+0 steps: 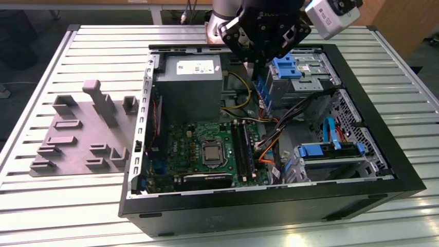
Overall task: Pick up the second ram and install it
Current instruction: 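Insert the second ram into the second slot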
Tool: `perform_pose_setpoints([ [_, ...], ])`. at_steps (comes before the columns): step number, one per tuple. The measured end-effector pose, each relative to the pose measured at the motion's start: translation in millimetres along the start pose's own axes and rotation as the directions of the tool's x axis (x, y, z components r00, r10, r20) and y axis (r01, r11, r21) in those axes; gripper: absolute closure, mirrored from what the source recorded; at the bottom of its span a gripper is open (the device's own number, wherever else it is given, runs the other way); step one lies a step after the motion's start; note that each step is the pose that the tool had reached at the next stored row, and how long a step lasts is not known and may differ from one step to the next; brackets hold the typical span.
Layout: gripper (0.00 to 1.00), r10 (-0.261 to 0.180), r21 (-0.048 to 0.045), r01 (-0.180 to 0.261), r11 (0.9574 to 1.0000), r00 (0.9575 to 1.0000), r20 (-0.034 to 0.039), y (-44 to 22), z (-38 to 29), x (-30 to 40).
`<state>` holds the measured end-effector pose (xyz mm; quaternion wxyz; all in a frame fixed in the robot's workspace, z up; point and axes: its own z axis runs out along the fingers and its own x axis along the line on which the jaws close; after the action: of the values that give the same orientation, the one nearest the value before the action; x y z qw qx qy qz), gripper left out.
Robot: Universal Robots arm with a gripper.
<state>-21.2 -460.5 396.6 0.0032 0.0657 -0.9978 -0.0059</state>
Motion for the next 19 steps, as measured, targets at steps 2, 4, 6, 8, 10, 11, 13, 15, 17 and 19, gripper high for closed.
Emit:
perform_pose_setpoints([
  [2, 0.86, 0.029, -0.0001, -0.029, 0.9996, 0.9996, 0.0004, 0.0, 0.1, 0.0],
  [4, 0.86, 0.038, -0.0002, -0.038, 0.9993, 0.9993, 0.0005, 0.0, 0.1, 0.0],
  [6, 0.86, 0.039, -0.0002, -0.039, 0.9992, 0.9992, 0.0005, 0.0, 0.1, 0.0],
  [8, 0.86, 0.041, -0.0002, -0.041, 0.9992, 0.9992, 0.0005, 0.0, 0.1, 0.0],
  [10, 0.86, 0.041, -0.0002, -0.041, 0.9991, 0.9991, 0.0005, 0.0, 0.1, 0.0],
  [11, 0.86, 0.042, -0.0002, -0.042, 0.9991, 0.9991, 0.0005, 0.0, 0.1, 0.0],
  [13, 0.86, 0.044, -0.0002, -0.044, 0.999, 0.999, 0.0005, 0.0, 0.1, 0.0],
  [15, 0.86, 0.046, -0.0002, -0.046, 0.9989, 0.9989, 0.0006, 0.0, 0.1, 0.0],
  [17, 0.86, 0.049, -0.0002, -0.049, 0.9988, 0.9988, 0.0006, 0.0, 0.1, 0.0],
  [19, 0.86, 0.052, -0.0002, -0.052, 0.9987, 0.9987, 0.0007, 0.0, 0.1, 0.0],
])
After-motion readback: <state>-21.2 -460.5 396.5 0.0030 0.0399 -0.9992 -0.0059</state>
